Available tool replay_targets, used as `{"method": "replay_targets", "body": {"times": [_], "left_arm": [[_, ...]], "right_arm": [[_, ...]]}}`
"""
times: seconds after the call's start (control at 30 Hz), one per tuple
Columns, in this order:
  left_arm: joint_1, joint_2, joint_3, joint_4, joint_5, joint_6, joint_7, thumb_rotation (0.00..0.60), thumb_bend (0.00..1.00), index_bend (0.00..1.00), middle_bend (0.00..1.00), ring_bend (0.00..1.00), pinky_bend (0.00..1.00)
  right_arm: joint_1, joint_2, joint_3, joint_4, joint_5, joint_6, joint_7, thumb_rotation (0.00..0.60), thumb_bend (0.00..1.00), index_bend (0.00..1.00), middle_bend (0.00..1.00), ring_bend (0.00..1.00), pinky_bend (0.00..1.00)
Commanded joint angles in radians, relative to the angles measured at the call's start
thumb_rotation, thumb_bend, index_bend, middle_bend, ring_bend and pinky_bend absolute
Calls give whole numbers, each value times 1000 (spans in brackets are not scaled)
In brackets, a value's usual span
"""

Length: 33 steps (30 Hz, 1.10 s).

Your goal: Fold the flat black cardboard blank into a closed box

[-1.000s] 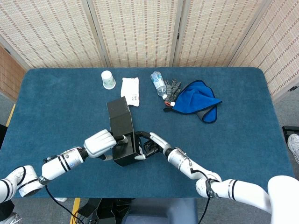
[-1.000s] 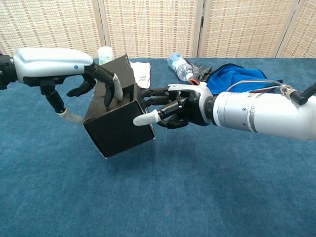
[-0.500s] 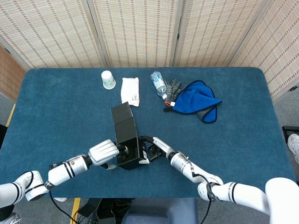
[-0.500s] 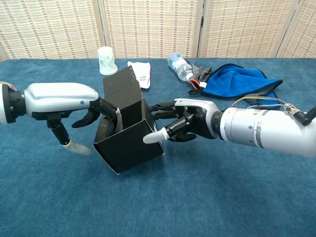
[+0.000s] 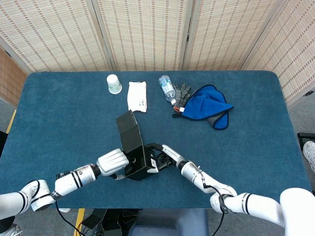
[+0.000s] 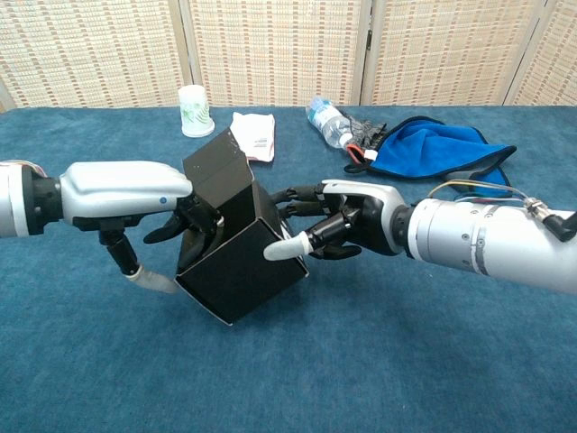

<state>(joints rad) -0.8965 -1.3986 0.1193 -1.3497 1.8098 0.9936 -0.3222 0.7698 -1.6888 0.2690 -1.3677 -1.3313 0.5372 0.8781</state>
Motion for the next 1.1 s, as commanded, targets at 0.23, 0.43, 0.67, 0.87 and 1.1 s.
{"method": "replay_targets", "body": {"times": [0.23,0.43,0.67,0.87,1.1], "left_arm": [[7,17,-6,-15,-20,14,13,600,218,495,451,602,499],[33,63,-15,-54,-58,34,34,600,218,361,293,336,489],[76,115,-22,-103,-102,61,62,600,218,261,144,177,416],[126,160,-36,-139,-155,95,83,600,218,208,106,140,382],[182,191,-60,-154,-225,123,78,600,218,105,19,67,322]], "right_arm": [[-2,5,-9,4,-17,34,19,600,326,341,421,762,1000],[-9,-1,-13,18,-15,78,7,600,326,344,421,762,1000],[-20,-34,-18,48,-4,131,-16,600,327,350,424,762,1000],[-34,-84,-17,85,2,197,-33,600,326,352,425,762,1000],[-42,-155,-34,144,-12,262,-86,600,326,352,398,754,1000]]}}
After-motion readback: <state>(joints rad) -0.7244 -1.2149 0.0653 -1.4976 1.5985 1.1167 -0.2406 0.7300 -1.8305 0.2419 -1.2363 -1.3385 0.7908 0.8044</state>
